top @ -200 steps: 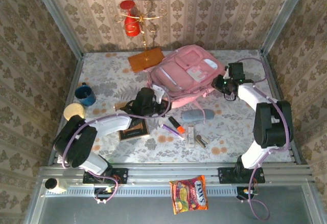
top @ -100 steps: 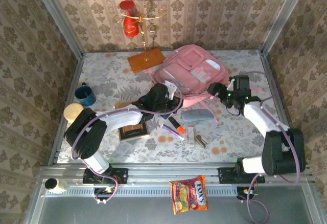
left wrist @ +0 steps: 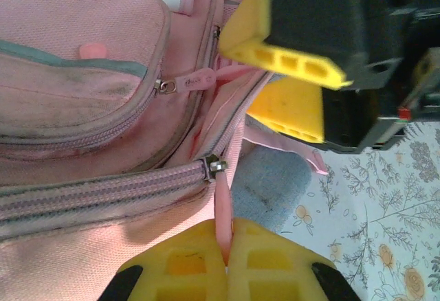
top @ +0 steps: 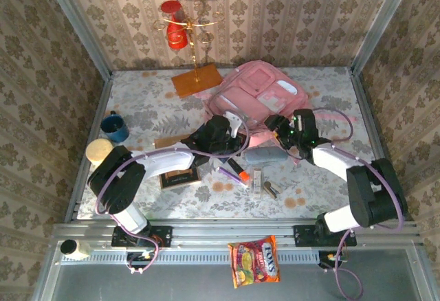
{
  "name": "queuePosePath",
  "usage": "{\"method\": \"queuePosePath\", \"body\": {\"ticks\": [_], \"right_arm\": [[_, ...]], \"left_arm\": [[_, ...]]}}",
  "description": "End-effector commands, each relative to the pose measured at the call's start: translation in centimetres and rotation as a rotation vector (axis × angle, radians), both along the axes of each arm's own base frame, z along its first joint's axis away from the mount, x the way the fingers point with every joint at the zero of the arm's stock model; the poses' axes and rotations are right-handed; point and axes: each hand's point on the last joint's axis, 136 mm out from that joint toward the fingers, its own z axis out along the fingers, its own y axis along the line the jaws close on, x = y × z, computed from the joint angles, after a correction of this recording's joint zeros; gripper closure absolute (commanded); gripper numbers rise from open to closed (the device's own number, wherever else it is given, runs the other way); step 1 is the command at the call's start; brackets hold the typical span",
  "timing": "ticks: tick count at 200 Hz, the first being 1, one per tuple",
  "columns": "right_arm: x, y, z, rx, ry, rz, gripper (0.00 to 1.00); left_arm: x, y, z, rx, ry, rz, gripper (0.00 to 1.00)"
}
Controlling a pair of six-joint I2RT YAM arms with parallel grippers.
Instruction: Pack the student bag
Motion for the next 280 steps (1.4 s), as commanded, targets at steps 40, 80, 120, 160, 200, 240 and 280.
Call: {"method": "queuePosePath", "body": {"ticks": [40, 80, 120, 160, 200, 240, 280], "right_arm": [[1.4, -3.6, 0.3, -0.073, -0.053, -0.129, 0.81], [0.4, -7.8, 1.3, -0.178, -0.077, -0.130, 0.99], [0.4, -8.5, 2.3, -0.250, -0.094, -0.044, 1.00], [1.2, -9.4, 2.9, -0.341, -0.069, 0.017, 1.00], [2.8, -11.6, 1.3, -0.344, 0.015, 0.000, 1.00], [4.6, -10.2, 1.5, -0.246, -0.005, 0.033, 0.86], [1.5, -8.9, 2.7, -0.187, -0.016, 0.055, 0.42]], "left_arm": [[0.5, 1.8, 0.9, 0.015, -0.091, 0.036, 1.00], [2.1, 5.1, -0.4, 0.045, -0.074, 0.103, 1.00], [3.1, 7.1, -0.5, 0.058, -0.074, 0.121, 1.00], [4.6, 9.4, -0.6, 0.043, -0.061, 0.173, 1.00], [4.0, 7.8, 0.6, -0.010, -0.047, 0.108, 1.00], [2.9, 3.2, 3.1, -0.102, -0.047, 0.009, 1.00], [2.1, 0.1, 5.0, -0.122, -0.072, -0.039, 1.00]]}}
